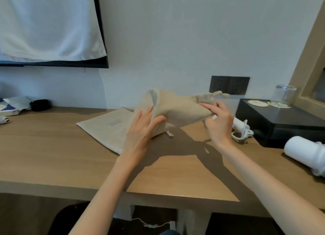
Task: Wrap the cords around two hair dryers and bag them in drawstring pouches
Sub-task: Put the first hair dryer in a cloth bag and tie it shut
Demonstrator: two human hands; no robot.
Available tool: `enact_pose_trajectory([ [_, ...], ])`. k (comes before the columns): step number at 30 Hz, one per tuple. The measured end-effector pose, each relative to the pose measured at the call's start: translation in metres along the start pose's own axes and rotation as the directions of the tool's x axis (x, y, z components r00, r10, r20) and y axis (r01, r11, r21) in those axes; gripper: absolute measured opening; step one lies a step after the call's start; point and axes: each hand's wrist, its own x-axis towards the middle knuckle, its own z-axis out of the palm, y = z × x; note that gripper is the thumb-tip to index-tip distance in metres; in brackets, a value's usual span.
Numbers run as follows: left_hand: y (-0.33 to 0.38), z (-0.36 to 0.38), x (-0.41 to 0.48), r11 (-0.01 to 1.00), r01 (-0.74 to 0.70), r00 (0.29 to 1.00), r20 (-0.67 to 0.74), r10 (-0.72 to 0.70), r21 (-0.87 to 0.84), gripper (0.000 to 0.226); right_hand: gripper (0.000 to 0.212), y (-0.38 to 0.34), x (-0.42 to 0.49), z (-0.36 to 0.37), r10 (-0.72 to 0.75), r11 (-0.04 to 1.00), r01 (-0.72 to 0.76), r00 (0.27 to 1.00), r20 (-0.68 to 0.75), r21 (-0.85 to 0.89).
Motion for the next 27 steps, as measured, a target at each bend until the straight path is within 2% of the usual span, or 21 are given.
enact_pose_trajectory([
  [2,0.006,-0.001,-0.004,0.994,-0.096,0.994,0.063,0.092,0.057,0.031,0.038,0.013,-0.011,-0.026,-0.150,0.972,0.150,0.989,0.010,-0.180],
  [4,0.010,0.001,-0.013,0.993,-0.100,0.960,0.269,0.080,0.061,0.074,0.029,0.024,-0.026,-0.045,-0.259,0.907,0.272,0.962,0.083,-0.321],
  [5,0.013,0.000,-0.019,0.995,-0.075,0.929,0.368,0.046,0.064,0.089,0.025,0.027,-0.034,-0.052,-0.293,0.872,0.318,0.948,0.123,-0.372],
  [6,0.016,-0.001,-0.024,0.997,-0.044,0.898,0.441,0.010,0.067,0.092,0.022,0.030,-0.042,-0.058,-0.306,0.843,0.351,0.936,0.173,-0.406],
  [9,0.027,-0.008,-0.035,0.998,0.041,0.829,0.555,-0.061,0.048,0.070,0.020,0.037,-0.065,-0.070,-0.229,0.805,0.423,0.868,0.441,-0.415],
  [12,0.032,-0.017,-0.042,0.982,0.175,0.724,0.666,-0.181,0.077,0.075,0.015,0.037,-0.070,-0.078,-0.109,0.801,0.475,0.713,0.692,-0.363],
  [14,0.033,-0.024,-0.044,0.970,0.203,0.674,0.700,-0.237,0.132,0.077,0.016,0.032,-0.067,-0.080,-0.035,0.829,0.446,0.643,0.765,-0.337],
  [17,0.029,-0.030,-0.049,0.954,0.241,0.675,0.675,-0.298,0.179,0.071,0.025,0.024,-0.061,-0.085,-0.005,0.850,0.421,0.606,0.796,-0.316],
  [20,0.023,-0.034,-0.058,0.911,0.385,0.713,0.578,-0.396,0.149,0.060,0.036,0.027,-0.059,-0.092,0.109,0.869,0.313,0.634,0.766,-0.383],
  [22,0.016,-0.034,-0.060,0.864,0.502,0.740,0.502,-0.448,0.031,0.052,0.034,0.034,-0.060,-0.093,0.155,0.917,0.148,0.725,0.671,-0.371],
  [25,0.014,-0.039,-0.053,0.743,0.646,0.746,0.354,-0.564,-0.176,0.044,0.025,0.031,-0.056,-0.093,0.182,0.982,-0.143,0.893,0.411,-0.123],
  [27,0.014,-0.042,-0.036,0.643,0.693,0.719,0.246,-0.650,-0.326,0.040,0.028,0.018,-0.045,-0.093,0.217,0.970,-0.236,0.944,0.247,0.051],
])
